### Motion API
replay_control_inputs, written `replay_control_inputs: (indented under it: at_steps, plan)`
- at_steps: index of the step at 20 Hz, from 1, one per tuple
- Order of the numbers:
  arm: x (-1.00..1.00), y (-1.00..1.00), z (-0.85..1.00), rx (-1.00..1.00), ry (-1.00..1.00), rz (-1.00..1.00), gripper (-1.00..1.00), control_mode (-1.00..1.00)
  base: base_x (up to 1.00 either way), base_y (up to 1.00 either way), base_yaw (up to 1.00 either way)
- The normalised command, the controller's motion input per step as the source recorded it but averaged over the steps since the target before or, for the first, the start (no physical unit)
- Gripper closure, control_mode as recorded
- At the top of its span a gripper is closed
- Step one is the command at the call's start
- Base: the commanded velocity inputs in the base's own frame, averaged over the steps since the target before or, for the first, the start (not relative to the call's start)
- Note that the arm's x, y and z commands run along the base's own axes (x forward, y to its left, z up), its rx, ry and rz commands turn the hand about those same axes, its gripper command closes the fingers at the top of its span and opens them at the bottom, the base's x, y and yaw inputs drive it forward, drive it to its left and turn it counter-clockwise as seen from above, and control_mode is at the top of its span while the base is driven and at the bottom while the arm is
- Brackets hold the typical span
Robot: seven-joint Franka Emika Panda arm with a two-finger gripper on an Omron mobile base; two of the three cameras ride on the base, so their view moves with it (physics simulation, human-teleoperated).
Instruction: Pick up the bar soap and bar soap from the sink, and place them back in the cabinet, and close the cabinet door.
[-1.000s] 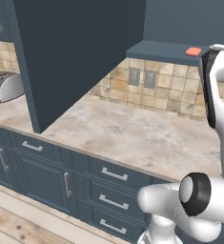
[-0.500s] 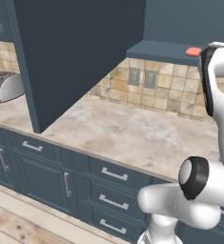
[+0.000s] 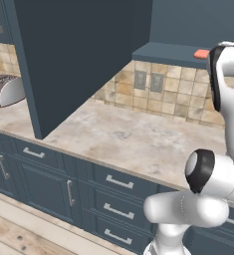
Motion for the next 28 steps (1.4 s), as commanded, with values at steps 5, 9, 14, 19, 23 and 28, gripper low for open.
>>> replay_control_inputs:
  at_steps: [5,9,14,19,23,28]
  plan:
    - [0.25,-0.21,0.04,0.00,0.00,-0.01,1.00,-1.00,0.00,0.00,0.00]
    - [0.23,-0.20,0.04,0.00,0.00,0.00,1.00,-1.00,0.00,0.00,0.00]
    - [0.25,-0.20,0.01,0.00,0.00,0.00,1.00,-1.00,0.00,0.00,0.00]
    - [0.28,-0.18,0.00,0.00,0.00,0.00,1.00,-1.00,0.00,0.00,0.00]
    - [0.29,-0.15,0.00,0.00,0.00,0.00,1.00,-1.00,0.00,0.00,0.00]
    - [0.15,-0.08,0.00,0.00,0.00,0.00,1.00,-1.00,0.00,0.00,0.00]
